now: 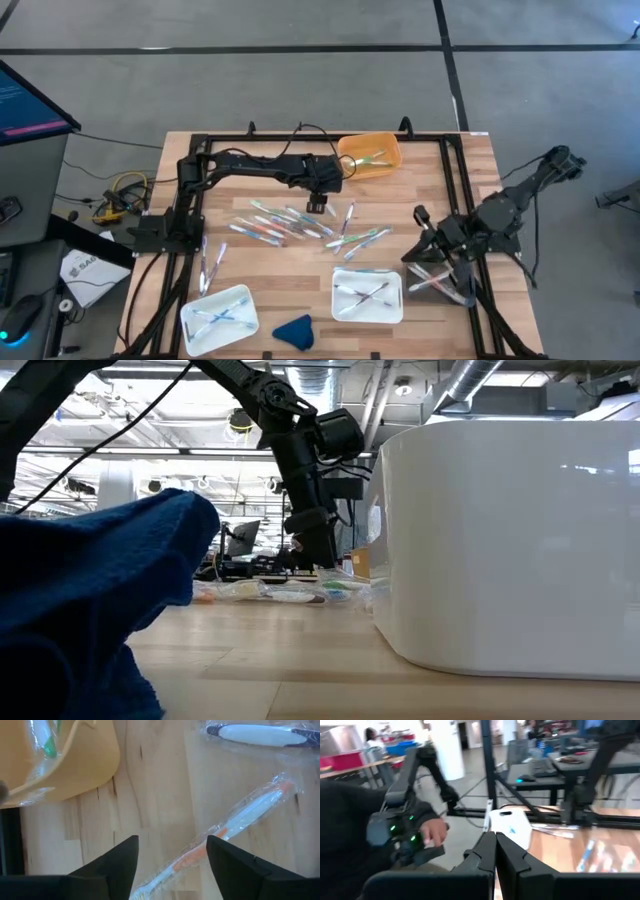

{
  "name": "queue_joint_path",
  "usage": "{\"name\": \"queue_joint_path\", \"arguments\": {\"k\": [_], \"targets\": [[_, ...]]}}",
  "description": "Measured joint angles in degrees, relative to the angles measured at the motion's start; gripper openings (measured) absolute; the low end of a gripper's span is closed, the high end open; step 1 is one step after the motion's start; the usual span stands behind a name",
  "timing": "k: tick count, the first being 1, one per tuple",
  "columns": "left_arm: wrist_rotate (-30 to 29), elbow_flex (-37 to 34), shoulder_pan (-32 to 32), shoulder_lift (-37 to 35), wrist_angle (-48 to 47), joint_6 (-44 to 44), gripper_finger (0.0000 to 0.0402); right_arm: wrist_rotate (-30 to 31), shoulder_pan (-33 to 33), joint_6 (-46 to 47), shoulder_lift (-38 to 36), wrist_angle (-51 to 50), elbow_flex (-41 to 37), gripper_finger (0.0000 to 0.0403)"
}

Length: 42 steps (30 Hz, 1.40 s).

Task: Pick & Place Toothbrushes
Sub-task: Put the orange toothbrush into the black bin

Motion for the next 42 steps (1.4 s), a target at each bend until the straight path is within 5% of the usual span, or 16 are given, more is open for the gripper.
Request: {"name": "queue_joint_path", "arguments": {"k": [16,26,42], "targets": [[3.0,-0.3,2.1,0.0,-1.0,3.5,0.0229,15.0,9.6,9.1,5.1,2.1,0.1,0.0000],[4.1,-6.3,3.0,0.0,4.0,7.5,0.0222,22.0,14.0,10.8,6.0,2.6,0.0,0.0000],[4.3,-7.5,1.0,1.0,4.9,2.1,0.0204,23.5,14.5,7.3,5.9,3.9,0.0,0.0000]]}}
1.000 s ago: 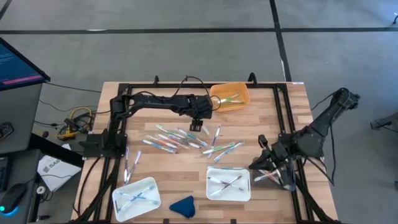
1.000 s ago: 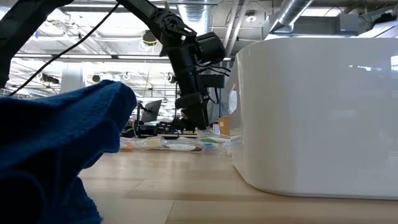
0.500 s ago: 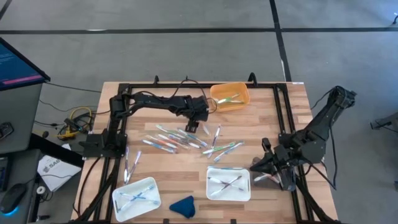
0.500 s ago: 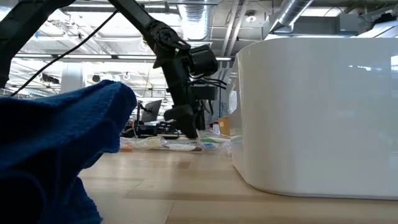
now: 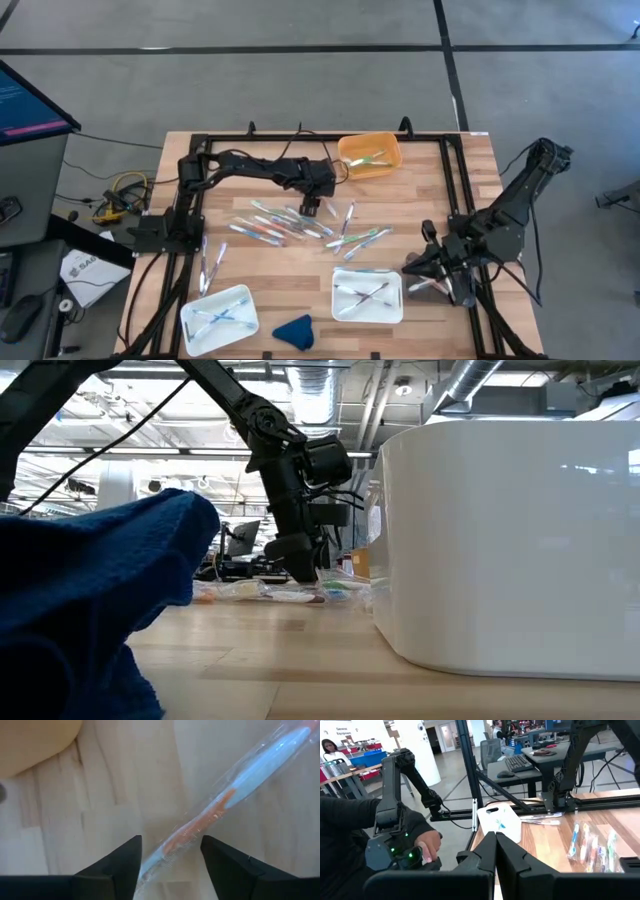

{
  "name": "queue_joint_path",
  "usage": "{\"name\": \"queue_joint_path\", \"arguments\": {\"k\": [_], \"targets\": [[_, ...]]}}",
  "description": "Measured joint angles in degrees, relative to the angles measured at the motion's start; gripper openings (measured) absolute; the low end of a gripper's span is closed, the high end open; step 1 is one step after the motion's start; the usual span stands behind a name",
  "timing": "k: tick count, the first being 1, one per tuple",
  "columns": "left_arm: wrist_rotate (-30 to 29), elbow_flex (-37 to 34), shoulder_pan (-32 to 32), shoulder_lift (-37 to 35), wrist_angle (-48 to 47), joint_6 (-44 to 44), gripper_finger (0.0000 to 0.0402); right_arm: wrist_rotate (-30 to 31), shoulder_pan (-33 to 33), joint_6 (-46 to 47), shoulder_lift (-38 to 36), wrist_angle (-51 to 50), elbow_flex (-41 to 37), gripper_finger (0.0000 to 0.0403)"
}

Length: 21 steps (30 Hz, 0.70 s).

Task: Pick & Place Toothbrushes
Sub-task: Put the orange toothbrush into the black bin

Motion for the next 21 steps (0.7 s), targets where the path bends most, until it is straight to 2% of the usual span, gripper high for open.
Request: {"name": "queue_joint_path", "arguments": {"k": [4,11,14,21], "targets": [[0.8,-0.1,-0.5,0.0,-0.5,-4.0,0.0149,0.0,-1.1,-0.1,0.0,0.0,0.0,0.0000],[1.4,-0.1,-0.8,0.0,-1.1,-7.0,0.0017,0.0,-3.4,-1.6,-0.1,0.1,0.0,0.0000],[-0.1,-0.1,-0.8,0.0,-0.9,-9.9,0.0014,0.0,-4.2,-3.4,-0.1,0.2,0.0,0.0000],[-1.5,-0.3,-1.4,-0.9,-2.3,-14.6,0.0004,-0.1,-6.4,-15.0,-0.2,1.7,0.0,0.0000]]}}
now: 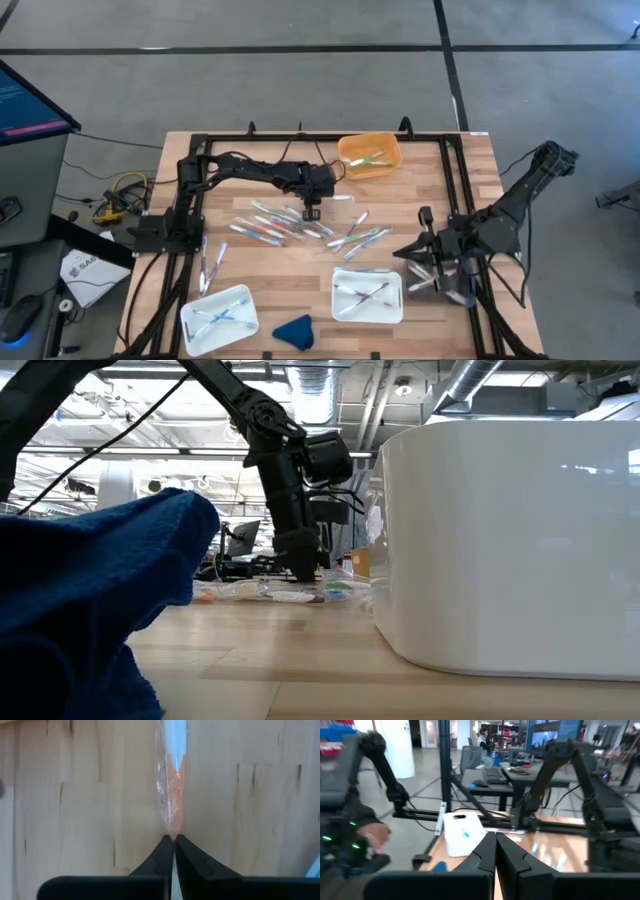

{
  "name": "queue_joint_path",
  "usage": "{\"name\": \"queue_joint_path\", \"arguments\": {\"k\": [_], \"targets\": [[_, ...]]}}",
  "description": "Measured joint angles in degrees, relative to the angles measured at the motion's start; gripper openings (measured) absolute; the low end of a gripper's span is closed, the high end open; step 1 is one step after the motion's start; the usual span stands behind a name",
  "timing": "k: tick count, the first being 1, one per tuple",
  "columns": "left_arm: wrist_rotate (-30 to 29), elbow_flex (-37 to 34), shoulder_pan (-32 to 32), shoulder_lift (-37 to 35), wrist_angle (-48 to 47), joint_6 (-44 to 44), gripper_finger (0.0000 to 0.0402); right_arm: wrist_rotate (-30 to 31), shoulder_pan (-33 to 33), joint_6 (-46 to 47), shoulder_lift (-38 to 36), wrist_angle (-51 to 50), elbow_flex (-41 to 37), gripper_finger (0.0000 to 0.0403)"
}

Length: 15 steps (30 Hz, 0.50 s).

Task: Pick & Place Toothbrushes
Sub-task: Put the orange toothbrush into the black bin

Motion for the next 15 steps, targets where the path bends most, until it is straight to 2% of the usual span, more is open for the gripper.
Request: {"name": "queue_joint_path", "arguments": {"k": [8,15], "targets": [[-0.6,0.0,-2.6,-4.9,-0.8,-3.9,0.0001,0.0,-1.8,-1.1,0.0,2.1,0.0,0.0000],[-2.0,0.0,-4.6,-13.3,-0.7,-10.3,0.0001,0.0,-4.2,-1.1,0.0,2.2,0.0,0.0000]]}}
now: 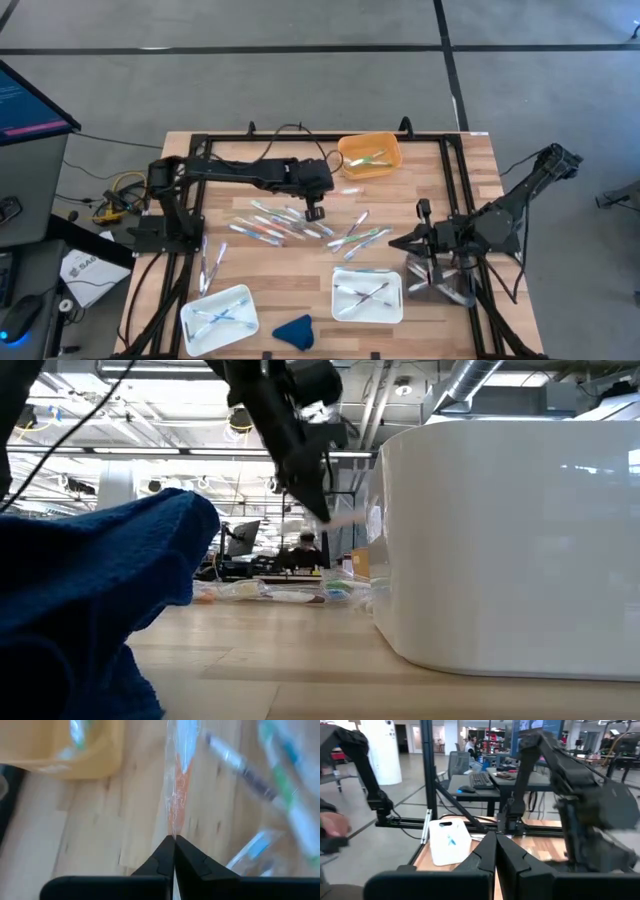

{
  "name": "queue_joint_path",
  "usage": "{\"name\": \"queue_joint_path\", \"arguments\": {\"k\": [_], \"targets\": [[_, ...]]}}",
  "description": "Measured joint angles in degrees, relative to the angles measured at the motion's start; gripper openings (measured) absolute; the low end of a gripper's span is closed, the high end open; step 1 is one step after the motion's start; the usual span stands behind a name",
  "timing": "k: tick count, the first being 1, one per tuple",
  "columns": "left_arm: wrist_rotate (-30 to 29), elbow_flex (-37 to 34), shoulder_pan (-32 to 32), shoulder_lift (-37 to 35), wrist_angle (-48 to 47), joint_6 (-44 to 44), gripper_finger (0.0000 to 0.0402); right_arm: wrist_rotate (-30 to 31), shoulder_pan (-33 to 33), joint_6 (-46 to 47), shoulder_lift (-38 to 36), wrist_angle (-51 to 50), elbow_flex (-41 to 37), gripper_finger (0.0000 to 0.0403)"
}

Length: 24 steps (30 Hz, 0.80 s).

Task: Pick & Place Toothbrushes
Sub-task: Put the orange toothbrush into the black bin

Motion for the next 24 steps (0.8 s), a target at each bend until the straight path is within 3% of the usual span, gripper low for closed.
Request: {"name": "queue_joint_path", "arguments": {"k": [8,15,24], "targets": [[0.3,0.1,-2.8,-7.7,0.7,-6.3,0.0001,0.0,-3.3,-0.2,0.0,0.1,0.0,0.0000],[8.8,0.1,-4.5,-9.2,0.6,-11.8,0.0000,-3.1,-6.0,-0.5,0.2,-4.4,0.0,0.0004],[11.0,0.1,-8.4,-9.2,0.1,-16.4,0.0000,-6.0,-12.4,2.9,0.2,-7.5,0.0,0.0084]]}}
